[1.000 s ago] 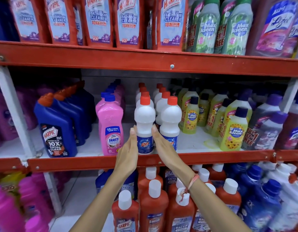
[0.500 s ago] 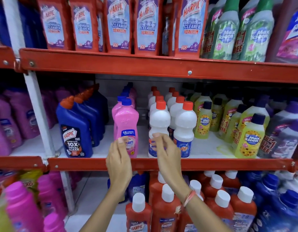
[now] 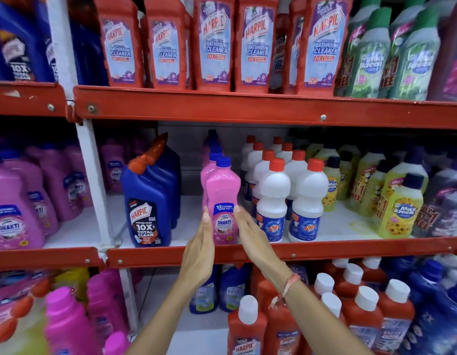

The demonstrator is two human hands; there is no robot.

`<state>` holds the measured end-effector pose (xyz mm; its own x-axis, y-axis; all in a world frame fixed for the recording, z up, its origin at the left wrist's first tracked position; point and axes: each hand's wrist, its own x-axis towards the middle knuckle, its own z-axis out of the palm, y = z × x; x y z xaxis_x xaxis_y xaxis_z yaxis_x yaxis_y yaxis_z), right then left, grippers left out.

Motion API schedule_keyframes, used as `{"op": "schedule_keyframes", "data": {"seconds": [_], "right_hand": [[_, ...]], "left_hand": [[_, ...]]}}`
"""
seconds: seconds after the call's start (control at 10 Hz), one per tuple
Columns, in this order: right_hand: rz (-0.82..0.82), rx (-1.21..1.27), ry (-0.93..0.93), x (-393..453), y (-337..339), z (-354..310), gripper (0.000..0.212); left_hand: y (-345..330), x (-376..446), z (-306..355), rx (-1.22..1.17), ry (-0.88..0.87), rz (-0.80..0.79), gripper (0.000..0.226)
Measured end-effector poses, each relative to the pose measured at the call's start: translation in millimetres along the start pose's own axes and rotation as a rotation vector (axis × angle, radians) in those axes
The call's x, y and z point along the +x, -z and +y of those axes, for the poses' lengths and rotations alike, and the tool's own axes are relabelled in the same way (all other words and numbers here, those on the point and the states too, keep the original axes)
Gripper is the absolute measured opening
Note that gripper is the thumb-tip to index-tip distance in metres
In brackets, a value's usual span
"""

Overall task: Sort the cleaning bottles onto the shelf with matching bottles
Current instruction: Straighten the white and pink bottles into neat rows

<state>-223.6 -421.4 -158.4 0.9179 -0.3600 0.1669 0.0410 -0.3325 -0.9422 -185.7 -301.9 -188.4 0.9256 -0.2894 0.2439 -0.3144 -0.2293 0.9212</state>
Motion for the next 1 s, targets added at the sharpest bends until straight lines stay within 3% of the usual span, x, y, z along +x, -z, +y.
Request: {"op": "schedule_keyframes", "data": {"seconds": [0.2,0.4,0.6,0.7,0.8,0.9,1.0], "right_hand": [[0.033,0.044,0.047,-15,-10,-2,0.053],[0.034,0.027,0.064,-20,-12,-11,0.050],[0.034,-0.036,0.039,-18,-12,-11,0.054],[0.010,-0.055,0.085,-21,-13,-11,0.048],[0.054,-0.109,0.116,-22,-2,-22,0.051],[0.165,-0.113,0.311,-41,18,-53,0.039],[0.281,-0.092,0.568,-72,57,-101,0.018]], "left_hand": [[21,-9,4,0.098,0.002,0.012,0.076],[26,-6,0,0.121,0.004,-0.013,0.099],[26,-9,3,0.107,0.018,0.003,0.092],[30,-13,8,0.109,0.014,-0.026,0.078],[39,-16,18,0.254,-0.101,0.005,0.071],[54,-7,39,0.334,-0.393,0.220,0.046],[71,10,83,0.353,-0.756,0.464,0.043]]}}
